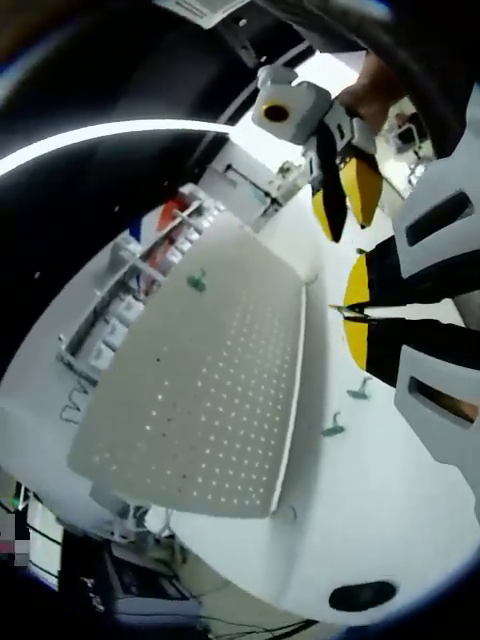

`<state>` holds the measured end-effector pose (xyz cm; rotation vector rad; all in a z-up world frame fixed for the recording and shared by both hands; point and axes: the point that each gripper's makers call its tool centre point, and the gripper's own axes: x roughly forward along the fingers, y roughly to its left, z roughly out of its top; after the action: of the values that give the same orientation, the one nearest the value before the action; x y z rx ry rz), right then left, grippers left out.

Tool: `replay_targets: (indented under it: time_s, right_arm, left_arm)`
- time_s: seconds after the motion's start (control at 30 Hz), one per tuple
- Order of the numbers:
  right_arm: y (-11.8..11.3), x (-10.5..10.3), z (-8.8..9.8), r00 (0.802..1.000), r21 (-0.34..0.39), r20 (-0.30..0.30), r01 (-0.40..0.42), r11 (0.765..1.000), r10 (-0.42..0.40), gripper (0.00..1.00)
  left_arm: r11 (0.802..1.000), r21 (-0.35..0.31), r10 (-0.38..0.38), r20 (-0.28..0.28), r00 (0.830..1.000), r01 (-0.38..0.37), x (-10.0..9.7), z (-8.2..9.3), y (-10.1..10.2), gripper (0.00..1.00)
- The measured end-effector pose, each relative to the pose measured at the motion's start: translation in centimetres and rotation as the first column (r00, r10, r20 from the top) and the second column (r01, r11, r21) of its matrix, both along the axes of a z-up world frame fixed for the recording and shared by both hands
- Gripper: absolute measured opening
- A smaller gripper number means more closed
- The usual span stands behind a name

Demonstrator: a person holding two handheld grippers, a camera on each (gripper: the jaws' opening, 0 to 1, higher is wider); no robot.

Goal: Insert the hook assembly into the mounting plate slot until the hook locks in place.

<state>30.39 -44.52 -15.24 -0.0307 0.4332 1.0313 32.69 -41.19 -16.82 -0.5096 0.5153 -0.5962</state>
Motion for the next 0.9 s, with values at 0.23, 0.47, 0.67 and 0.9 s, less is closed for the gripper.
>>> replay_targets:
  time_s: [0.23,0.47,0.67,0.9]
  right_arm:
    - [0.9,0.1,0.5,0.999,-0.011,0.053,0.010,1.000,-0.010,0.12]
    - [1.1,0.6,0.6,0.998,-0.018,0.051,0.038,0.999,-0.037,0.11]
    - [0.9,0.8,0.7,0.997,-0.008,0.042,0.067,0.998,-0.066,0.07]
    - [0.6,0.9,0.9,0.996,0.017,0.019,0.092,0.996,-0.092,0.02]
  left_arm:
    - [0.999,0.036,-0.007,0.060,0.998,0.005,0.1,0.8,-0.3,0.01]
    - [1.000,0.010,-0.023,0.053,0.998,0.023,-0.1,0.8,-1.1,0.01]
    - [0.999,-0.007,-0.045,0.060,0.997,0.045,-0.9,1.0,-1.9,0.01]
    - [0.998,-0.054,-0.037,0.069,0.997,0.040,-1.0,1.6,-2.2,0.01]
